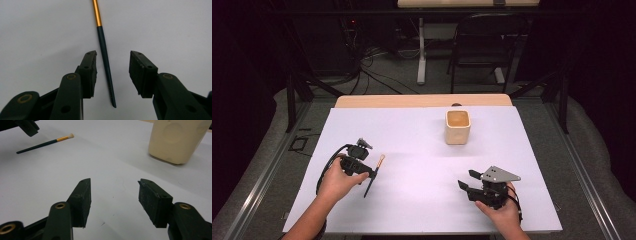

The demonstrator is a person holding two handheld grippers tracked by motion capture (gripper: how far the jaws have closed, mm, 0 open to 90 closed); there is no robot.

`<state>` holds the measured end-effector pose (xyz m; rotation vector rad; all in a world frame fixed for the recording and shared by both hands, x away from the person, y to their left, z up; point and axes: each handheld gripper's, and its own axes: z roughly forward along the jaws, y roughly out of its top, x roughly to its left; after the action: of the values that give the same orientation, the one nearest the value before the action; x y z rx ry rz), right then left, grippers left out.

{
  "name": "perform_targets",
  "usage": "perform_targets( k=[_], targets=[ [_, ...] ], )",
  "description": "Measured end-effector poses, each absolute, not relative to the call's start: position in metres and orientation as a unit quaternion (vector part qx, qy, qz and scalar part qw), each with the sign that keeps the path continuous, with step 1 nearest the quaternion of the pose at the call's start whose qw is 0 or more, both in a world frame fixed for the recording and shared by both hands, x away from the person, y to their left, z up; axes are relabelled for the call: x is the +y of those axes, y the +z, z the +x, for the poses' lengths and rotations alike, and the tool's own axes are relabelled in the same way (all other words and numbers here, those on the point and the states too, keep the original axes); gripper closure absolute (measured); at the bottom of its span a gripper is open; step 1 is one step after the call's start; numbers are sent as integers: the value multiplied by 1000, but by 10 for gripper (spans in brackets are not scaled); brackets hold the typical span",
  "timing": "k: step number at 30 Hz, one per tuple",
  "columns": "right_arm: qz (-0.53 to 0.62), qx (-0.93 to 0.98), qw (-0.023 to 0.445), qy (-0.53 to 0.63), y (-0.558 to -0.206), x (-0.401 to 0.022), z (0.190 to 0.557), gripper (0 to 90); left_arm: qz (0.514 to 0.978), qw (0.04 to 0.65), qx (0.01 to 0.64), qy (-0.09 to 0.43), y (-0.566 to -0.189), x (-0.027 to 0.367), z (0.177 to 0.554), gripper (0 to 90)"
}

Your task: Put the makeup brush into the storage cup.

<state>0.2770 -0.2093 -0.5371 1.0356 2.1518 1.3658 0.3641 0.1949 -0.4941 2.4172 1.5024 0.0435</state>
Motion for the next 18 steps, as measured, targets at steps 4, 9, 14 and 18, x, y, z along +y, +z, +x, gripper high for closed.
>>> perform_targets(
  k=[4,9,14,18],
  targets=[
    [369,768,192,487,-537,-209,277,433,841,137,523,10,-498,193,363,620],
    [369,769,190,487,-537,-209,277,434,842,128,524,7,-499,192,363,636],
    [369,769,189,487,-537,-209,277,434,841,118,529,4,-500,191,363,658],
    [368,771,187,485,-536,-209,276,437,838,113,534,-1,-503,192,363,672]
  ],
)
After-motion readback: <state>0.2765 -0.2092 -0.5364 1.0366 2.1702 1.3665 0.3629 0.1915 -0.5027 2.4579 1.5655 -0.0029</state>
